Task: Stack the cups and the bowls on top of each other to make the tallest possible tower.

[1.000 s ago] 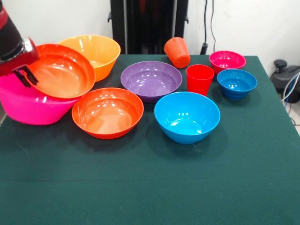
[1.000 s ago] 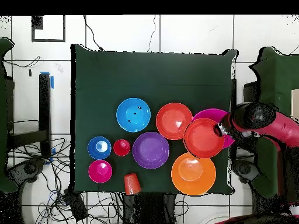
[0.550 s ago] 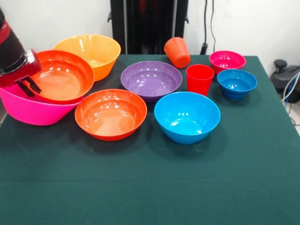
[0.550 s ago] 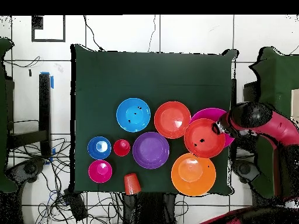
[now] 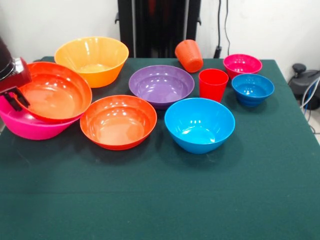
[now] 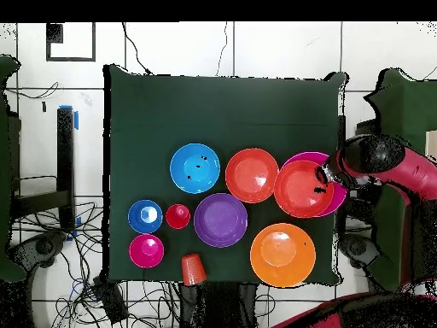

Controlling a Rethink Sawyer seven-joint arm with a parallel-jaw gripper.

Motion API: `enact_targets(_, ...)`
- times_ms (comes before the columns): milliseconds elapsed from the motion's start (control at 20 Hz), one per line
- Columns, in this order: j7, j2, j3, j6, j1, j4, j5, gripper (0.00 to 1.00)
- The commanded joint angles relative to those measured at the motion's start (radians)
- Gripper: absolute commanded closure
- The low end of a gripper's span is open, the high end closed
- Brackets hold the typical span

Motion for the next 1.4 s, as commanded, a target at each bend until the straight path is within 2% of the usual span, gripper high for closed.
enact_targets(50,-0.012,0.033,0.018,0.036,0.071,-0.038,-0.034,1.00)
enact_targets(350,-0.018,0.022,0.016,0.056,0.090,-0.050,-0.029,1.00)
enact_targets(450,-0.024,0.024,0.034,0.032,0.075,-0.035,-0.008,1.00)
enact_targets(500,-0.028,0.025,0.042,0.020,0.068,-0.028,0.002,0.00)
enact_targets(600,-0.045,0.030,0.052,0.027,0.065,-0.027,0.009,0.00)
enact_targets(650,-0.057,0.029,0.042,0.042,0.079,-0.036,-0.010,0.00)
enact_targets(900,-0.050,0.033,0.041,0.066,0.099,-0.059,-0.012,0.00)
enact_targets(1100,-0.065,-0.015,0.041,0.096,0.126,-0.079,-0.022,0.00)
enact_targets(1400,-0.112,-0.089,0.053,0.081,0.162,-0.087,-0.043,0.00)
